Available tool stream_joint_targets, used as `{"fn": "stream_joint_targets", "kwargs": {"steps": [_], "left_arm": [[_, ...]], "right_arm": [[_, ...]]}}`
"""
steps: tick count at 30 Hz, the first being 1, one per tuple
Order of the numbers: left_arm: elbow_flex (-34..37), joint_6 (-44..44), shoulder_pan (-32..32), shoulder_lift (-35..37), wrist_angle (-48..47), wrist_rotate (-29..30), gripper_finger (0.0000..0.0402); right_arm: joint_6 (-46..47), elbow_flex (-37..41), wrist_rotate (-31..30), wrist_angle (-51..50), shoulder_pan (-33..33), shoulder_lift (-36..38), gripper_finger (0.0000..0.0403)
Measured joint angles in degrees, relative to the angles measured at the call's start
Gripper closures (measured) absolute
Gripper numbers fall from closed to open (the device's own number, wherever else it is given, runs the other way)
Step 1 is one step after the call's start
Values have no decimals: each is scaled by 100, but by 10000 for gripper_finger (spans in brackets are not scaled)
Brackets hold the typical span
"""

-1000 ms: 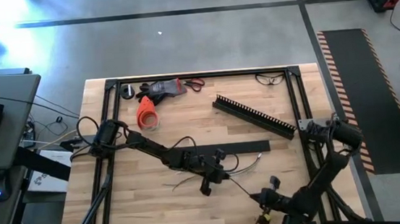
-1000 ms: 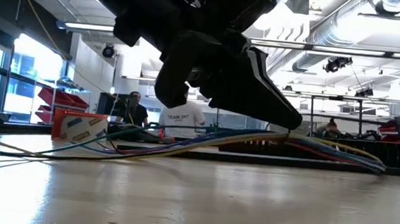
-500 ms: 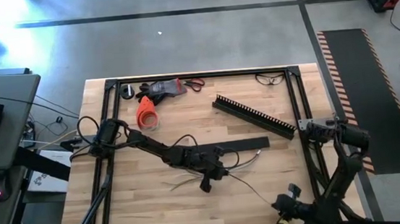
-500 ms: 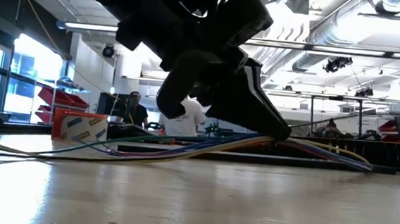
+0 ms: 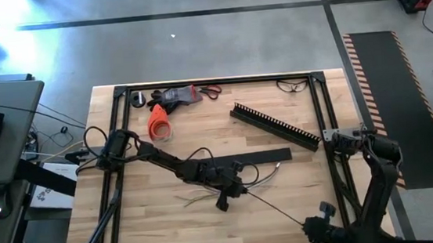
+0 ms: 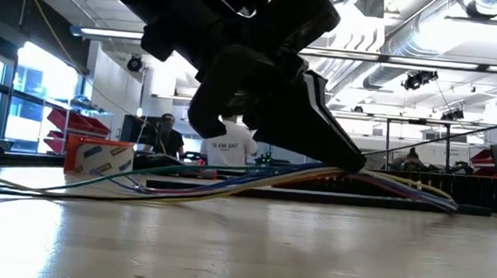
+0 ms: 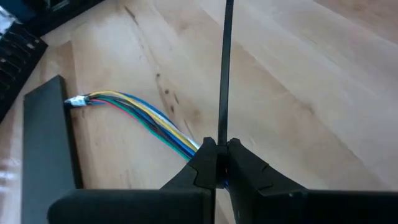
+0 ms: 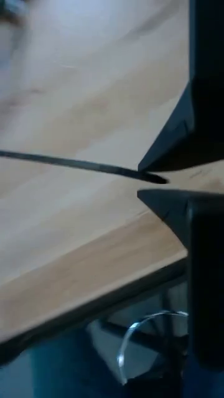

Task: Ziptie cables
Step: Wrap the colored cables with the black zip tie

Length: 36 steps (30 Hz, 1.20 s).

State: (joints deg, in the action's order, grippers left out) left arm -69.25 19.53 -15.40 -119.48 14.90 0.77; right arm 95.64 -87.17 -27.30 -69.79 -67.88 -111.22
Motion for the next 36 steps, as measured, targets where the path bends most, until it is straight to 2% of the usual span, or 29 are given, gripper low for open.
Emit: {"fn": "stream_joint_targets", "kwargs": {"steps": [3,6,8,10,14,17,20,22,25,28,31,34,36], "left_arm": [[0,-92,-7,0,-13,-11,398],[0,-102,-4,0,-13,-11,398],[0,-131,-4,0,-13,-9,397],[0,-134,-4,0,-14,-11,397],[0,-139,-7,0,-40,-11,397],[0,-140,-8,0,-35,-12,397],[0,-140,-7,0,-25,-11,397],[0,-144,-19,0,-7,-11,397],[0,-144,-37,0,-53,7,396],[0,-144,-48,0,-53,22,396],[0,-147,-52,0,-59,26,396],[0,-144,-50,0,-46,115,396],[0,-147,-50,0,-52,122,396]], "right_arm": [[-631,-365,-1134,-72,6,0,317],[-1958,-563,-2581,781,26,2,267],[-2843,-610,-3116,1315,69,25,237],[-3497,-624,-3385,1752,113,42,212],[-4560,-624,-3352,2358,241,192,179],[-4667,-578,-3300,2124,477,240,170],[-4425,-5,-2817,1802,873,226,171],[-4163,753,-2414,2046,1142,227,174],[-3881,1974,-2302,3126,1505,195,180],[-3931,2724,-2697,4449,1851,206,186],[-4578,3168,-2672,5685,2170,208,193],[-5521,3375,-2236,6791,2424,214,204],[-5831,3469,-2002,7128,2549,214,220]]}}
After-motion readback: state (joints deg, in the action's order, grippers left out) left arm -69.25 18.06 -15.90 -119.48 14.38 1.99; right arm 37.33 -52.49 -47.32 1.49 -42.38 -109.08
